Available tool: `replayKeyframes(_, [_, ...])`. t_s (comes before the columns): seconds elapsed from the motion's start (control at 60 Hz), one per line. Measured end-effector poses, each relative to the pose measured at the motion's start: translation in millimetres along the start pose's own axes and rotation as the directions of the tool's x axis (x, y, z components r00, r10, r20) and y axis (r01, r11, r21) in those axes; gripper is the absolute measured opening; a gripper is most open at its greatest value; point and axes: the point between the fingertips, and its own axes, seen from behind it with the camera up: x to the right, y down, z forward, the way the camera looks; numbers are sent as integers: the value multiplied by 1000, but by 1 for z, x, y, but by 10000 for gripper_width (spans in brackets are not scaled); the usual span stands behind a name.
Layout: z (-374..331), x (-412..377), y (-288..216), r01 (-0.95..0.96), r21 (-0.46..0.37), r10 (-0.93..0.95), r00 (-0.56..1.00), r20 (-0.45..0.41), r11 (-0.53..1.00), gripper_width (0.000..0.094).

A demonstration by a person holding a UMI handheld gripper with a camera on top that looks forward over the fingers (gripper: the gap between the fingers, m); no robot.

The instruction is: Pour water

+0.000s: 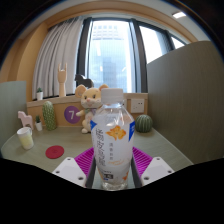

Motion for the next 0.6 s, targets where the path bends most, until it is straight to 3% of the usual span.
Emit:
replayKeyframes(0.183, [-1, -6, -6, 59, 66, -58, 998, -16, 996, 418])
replayKeyframes(0.283, [2, -14, -6, 145, 45, -143, 989, -32, 988, 358])
replayKeyframes(0.433, [7, -31, -25, 269, 14, -268, 961, -68, 963, 355])
replayKeyframes(0.6, [17, -103, -67, 564, -1, -563, 824, -64, 826, 355])
